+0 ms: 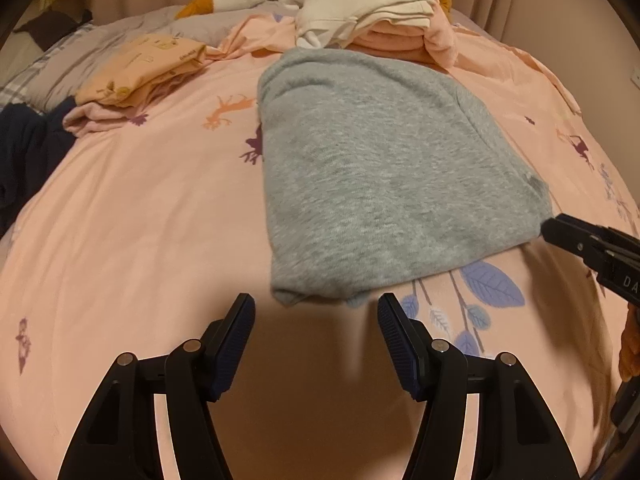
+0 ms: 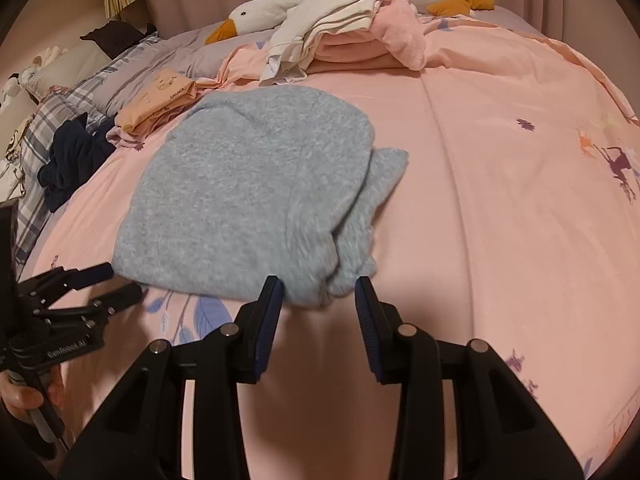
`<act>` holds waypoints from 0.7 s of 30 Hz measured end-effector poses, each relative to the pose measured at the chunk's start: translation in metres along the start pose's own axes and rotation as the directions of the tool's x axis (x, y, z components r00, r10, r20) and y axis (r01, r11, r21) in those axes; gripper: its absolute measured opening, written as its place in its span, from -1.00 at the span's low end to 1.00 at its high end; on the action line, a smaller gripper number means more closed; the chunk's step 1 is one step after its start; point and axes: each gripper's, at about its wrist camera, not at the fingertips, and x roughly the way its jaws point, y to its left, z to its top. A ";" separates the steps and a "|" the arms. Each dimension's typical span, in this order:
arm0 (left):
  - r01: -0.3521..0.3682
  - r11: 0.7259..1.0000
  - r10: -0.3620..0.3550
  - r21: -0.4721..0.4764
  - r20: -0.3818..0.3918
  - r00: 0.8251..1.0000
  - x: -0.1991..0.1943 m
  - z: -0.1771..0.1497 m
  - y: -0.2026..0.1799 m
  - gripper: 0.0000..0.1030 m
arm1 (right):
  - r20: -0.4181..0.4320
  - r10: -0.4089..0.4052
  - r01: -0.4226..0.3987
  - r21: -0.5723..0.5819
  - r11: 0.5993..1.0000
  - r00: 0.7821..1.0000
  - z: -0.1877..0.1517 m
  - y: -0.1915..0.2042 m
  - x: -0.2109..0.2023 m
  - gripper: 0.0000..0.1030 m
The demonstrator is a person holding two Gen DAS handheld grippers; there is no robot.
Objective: Fold small clothes
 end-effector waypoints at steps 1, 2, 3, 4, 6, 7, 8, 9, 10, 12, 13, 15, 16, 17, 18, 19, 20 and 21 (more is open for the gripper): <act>-0.006 1.000 0.006 -0.006 -0.002 1.000 -0.002 -0.001 0.001 0.22 | -0.001 -0.002 0.002 0.002 1.000 1.000 -0.001 -0.001 -0.002 -0.26; -0.009 1.000 0.009 -0.013 -0.003 1.000 -0.003 -0.001 0.002 0.22 | -0.001 -0.002 0.002 0.005 1.000 1.000 -0.003 -0.002 -0.004 -0.26; -0.010 1.000 0.010 -0.021 -0.005 1.000 -0.004 -0.002 0.003 0.22 | -0.001 -0.003 0.003 0.008 1.000 1.000 -0.004 -0.003 -0.006 -0.26; -0.011 0.999 0.011 -0.032 -0.009 1.000 -0.005 -0.003 0.004 0.22 | -0.001 -0.002 0.002 0.013 1.000 1.000 -0.006 -0.004 -0.008 -0.26; -0.015 0.999 0.014 -0.047 -0.013 1.000 -0.007 -0.004 0.005 0.22 | 0.000 0.002 -0.002 0.017 1.000 1.000 -0.009 -0.005 -0.013 -0.26; -0.017 0.998 0.016 -0.055 -0.013 1.000 -0.008 -0.004 0.005 0.22 | 0.001 0.003 -0.003 0.018 1.000 1.000 -0.010 -0.005 -0.015 -0.26; -0.020 0.998 0.019 -0.061 -0.012 1.000 -0.010 -0.005 0.005 0.22 | 0.001 0.002 -0.002 0.019 1.000 1.000 -0.011 -0.005 -0.017 -0.25; -0.021 0.998 0.021 -0.066 -0.011 1.000 -0.012 -0.006 0.005 0.22 | 0.003 0.003 -0.003 0.020 1.000 1.000 -0.012 -0.005 -0.020 -0.19; -0.022 0.997 0.022 -0.069 -0.010 1.000 -0.013 -0.007 0.004 0.24 | 0.005 0.004 -0.004 0.022 1.000 1.000 -0.013 -0.005 -0.022 -0.14; -0.024 0.997 0.023 -0.075 -0.010 1.000 -0.016 -0.009 0.004 0.46 | 0.012 0.007 -0.007 0.025 1.000 1.000 -0.015 -0.004 -0.026 0.06; -0.027 0.996 0.027 -0.080 -0.007 1.000 -0.018 -0.010 0.004 0.56 | 0.015 0.007 -0.008 0.026 1.000 1.000 -0.016 -0.003 -0.029 0.09; -0.035 0.996 0.036 -0.085 0.002 0.999 -0.024 -0.013 0.003 0.57 | 0.016 0.002 -0.003 0.026 1.000 1.000 -0.017 -0.001 -0.032 0.21; -0.039 0.995 0.039 -0.087 0.004 0.999 -0.025 -0.014 0.003 0.58 | 0.016 0.001 -0.001 0.026 1.000 1.000 -0.018 -0.001 -0.033 0.26; -0.042 0.995 0.042 -0.091 0.004 0.999 -0.027 -0.015 0.003 0.58 | 0.016 0.000 0.000 0.025 1.000 1.000 -0.019 0.000 -0.035 0.35; -0.044 0.994 0.045 -0.096 0.007 0.999 -0.030 -0.016 0.003 0.58 | 0.015 -0.001 0.000 0.025 1.000 1.000 -0.020 0.000 -0.036 0.45; -0.046 0.994 0.047 -0.101 0.010 0.999 -0.032 -0.017 0.003 0.59 | 0.015 -0.001 0.001 0.026 1.000 1.000 -0.021 0.001 -0.037 0.48; -0.050 0.993 0.051 -0.104 0.011 0.999 -0.035 -0.017 0.003 0.62 | 0.017 -0.001 0.001 0.027 1.000 1.000 -0.022 0.001 -0.039 0.55; -0.054 0.993 0.056 -0.105 0.012 0.998 -0.036 -0.018 0.003 0.73 | 0.019 0.000 0.000 0.026 1.000 1.000 -0.023 0.001 -0.042 0.59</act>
